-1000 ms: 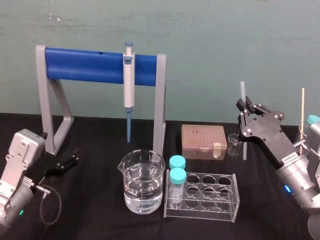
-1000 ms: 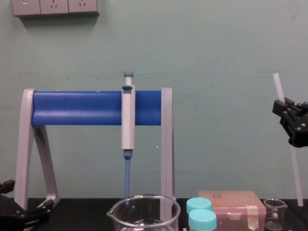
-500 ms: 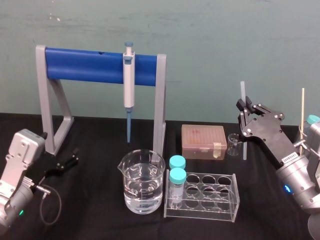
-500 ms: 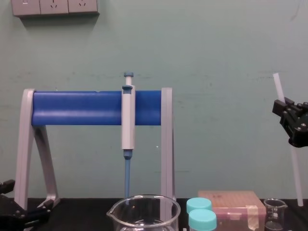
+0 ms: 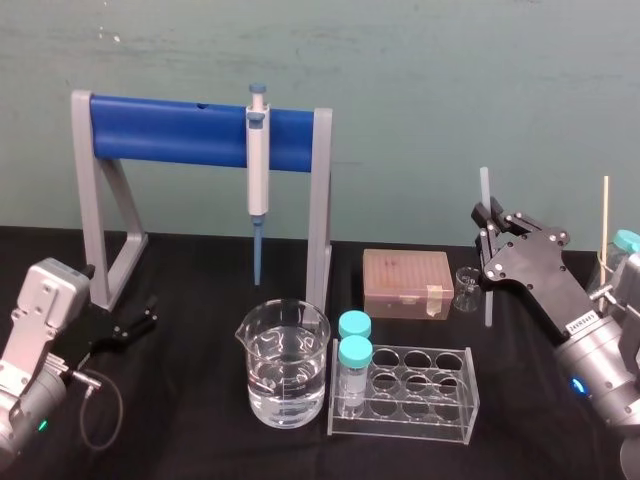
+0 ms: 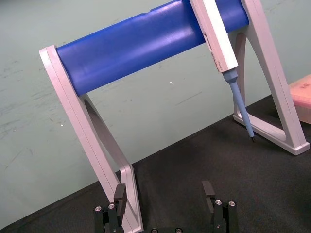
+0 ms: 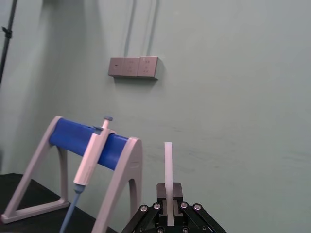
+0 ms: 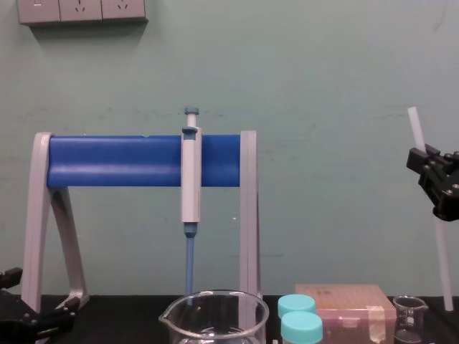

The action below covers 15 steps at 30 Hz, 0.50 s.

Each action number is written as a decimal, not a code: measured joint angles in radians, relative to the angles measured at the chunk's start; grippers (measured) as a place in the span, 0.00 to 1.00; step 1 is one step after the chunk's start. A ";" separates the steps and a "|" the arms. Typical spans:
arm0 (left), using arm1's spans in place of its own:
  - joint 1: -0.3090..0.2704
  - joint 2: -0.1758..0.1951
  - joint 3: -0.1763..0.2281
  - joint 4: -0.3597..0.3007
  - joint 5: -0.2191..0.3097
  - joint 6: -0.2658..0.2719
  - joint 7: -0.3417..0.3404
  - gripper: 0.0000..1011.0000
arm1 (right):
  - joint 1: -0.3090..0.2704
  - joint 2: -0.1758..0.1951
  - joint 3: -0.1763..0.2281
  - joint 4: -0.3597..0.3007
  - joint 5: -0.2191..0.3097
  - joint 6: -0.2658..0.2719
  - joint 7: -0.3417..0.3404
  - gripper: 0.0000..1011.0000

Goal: Pick up the stirring rod with one hand, then place it down.

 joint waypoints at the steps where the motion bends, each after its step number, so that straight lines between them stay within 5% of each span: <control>1: 0.000 0.000 0.000 0.000 0.000 0.000 0.000 0.99 | -0.001 0.000 -0.001 0.000 0.002 0.000 0.004 0.06; 15: 0.000 0.000 0.000 0.000 0.000 0.000 0.000 0.99 | 0.021 0.004 -0.040 0.030 0.059 0.028 0.078 0.06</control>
